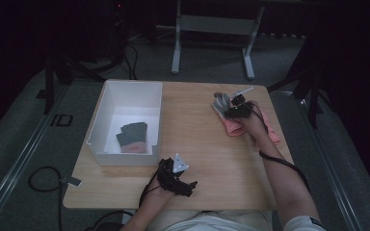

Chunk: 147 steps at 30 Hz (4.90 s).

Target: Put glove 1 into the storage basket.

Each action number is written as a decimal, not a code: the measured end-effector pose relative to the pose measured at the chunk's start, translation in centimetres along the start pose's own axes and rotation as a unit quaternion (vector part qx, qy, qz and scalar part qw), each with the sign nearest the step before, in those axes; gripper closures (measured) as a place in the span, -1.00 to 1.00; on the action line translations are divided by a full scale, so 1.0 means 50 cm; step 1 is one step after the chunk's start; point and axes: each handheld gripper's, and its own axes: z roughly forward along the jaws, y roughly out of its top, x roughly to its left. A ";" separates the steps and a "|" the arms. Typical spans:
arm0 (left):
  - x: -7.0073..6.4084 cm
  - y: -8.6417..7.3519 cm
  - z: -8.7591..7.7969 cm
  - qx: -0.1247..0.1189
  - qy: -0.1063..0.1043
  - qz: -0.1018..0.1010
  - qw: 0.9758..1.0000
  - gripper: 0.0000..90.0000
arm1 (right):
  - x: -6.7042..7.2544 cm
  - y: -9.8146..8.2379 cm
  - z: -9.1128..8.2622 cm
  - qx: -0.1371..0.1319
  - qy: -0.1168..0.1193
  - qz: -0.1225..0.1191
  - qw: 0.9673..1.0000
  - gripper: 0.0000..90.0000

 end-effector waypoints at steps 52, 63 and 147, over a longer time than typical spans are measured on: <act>-0.011 0.003 -0.005 -0.013 0.005 0.027 1.000 -0.99 | 0.269 -0.149 -0.118 -0.075 0.016 0.240 0.968 0.95; -0.013 0.003 -0.008 -0.015 0.005 0.027 1.000 -0.99 | 0.273 -0.141 -0.097 -0.074 0.009 0.216 0.974 0.79; -0.011 0.005 -0.013 -0.036 0.011 0.020 0.999 -0.99 | 0.091 -0.267 -0.309 -0.091 -0.148 0.220 0.960 0.98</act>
